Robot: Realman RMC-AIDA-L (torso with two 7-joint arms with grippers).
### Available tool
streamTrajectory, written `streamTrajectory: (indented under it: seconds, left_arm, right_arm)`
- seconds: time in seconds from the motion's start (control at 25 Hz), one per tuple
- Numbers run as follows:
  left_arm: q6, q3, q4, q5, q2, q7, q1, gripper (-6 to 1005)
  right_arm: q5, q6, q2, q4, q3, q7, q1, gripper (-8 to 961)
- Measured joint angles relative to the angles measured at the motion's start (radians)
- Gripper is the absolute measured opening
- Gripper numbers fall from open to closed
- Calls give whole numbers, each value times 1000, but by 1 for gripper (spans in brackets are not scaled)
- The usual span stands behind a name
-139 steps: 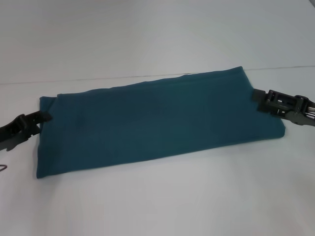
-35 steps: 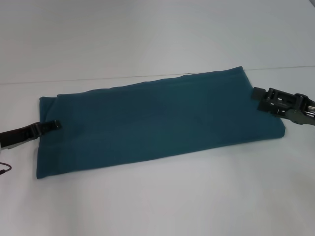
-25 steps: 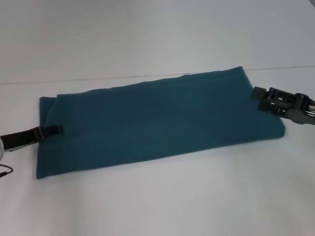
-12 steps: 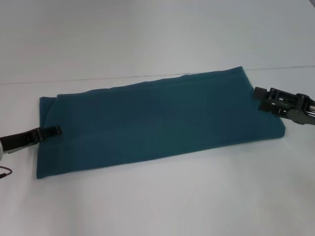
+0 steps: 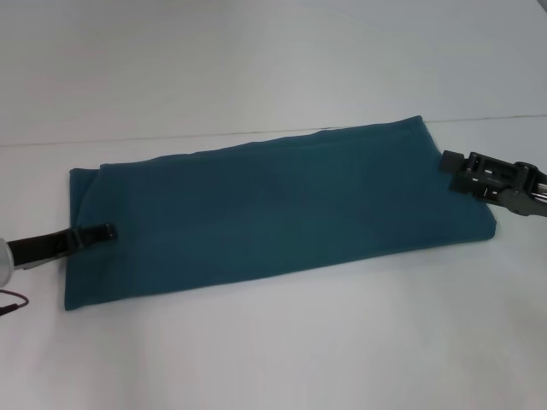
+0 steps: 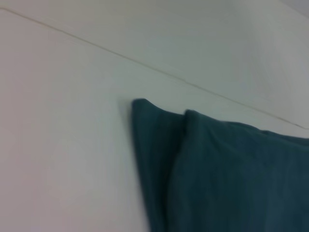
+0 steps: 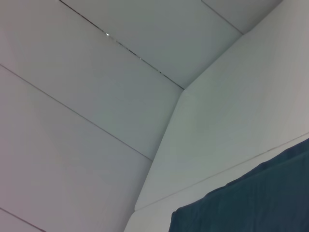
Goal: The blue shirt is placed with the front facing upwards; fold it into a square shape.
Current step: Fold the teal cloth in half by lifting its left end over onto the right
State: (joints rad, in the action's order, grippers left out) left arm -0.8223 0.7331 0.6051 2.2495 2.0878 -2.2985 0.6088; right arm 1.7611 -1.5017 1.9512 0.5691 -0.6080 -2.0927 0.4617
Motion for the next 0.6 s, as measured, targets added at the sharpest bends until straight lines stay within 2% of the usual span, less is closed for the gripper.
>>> streamTrajectory:
  seconds: [0.4,0.6]
  left_arm:
    - [-58,32,-4,5,18,-8,36,900]
    - [-63,48,36,-4,30,-22,35,811]
  right_arm:
    - [0,3,0,0,2,3,1,869]
    - [0,3,0,0,12,3,-1,868]
